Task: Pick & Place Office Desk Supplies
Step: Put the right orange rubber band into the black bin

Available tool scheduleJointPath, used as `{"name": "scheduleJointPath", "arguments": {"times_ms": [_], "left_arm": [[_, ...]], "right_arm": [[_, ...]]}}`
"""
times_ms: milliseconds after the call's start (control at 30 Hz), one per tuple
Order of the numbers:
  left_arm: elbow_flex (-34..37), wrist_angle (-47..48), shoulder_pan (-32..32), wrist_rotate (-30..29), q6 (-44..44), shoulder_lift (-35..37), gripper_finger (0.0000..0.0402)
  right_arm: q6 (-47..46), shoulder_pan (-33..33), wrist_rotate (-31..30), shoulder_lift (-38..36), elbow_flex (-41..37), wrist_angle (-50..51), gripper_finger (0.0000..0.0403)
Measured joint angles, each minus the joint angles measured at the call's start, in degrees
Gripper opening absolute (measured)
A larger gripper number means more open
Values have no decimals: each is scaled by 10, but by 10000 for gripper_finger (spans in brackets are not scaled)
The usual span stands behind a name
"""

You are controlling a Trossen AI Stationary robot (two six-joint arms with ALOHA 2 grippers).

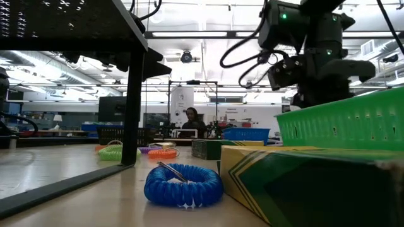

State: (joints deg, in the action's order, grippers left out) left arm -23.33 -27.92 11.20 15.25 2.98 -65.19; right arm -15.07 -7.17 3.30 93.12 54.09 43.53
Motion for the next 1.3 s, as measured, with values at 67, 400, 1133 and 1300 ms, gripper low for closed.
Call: {"name": "scheduleJointPath", "arguments": {"times_ms": [67, 400, 1133, 1300], "left_arm": [[0, 0, 0, 0, 1, 0, 298], [0, 4, 0, 0, 4, 0, 298], [0, 3, 0, -2, 4, 0, 298], [0, 3, 0, -2, 4, 0, 298]], "right_arm": [[4, -1, 4, 0, -8, -21, 150], [5, -26, -10, 34, -24, -80, 210], [-7, -56, -113, 55, -23, -83, 4], [-6, -49, -144, 48, -24, -87, 2]]}}
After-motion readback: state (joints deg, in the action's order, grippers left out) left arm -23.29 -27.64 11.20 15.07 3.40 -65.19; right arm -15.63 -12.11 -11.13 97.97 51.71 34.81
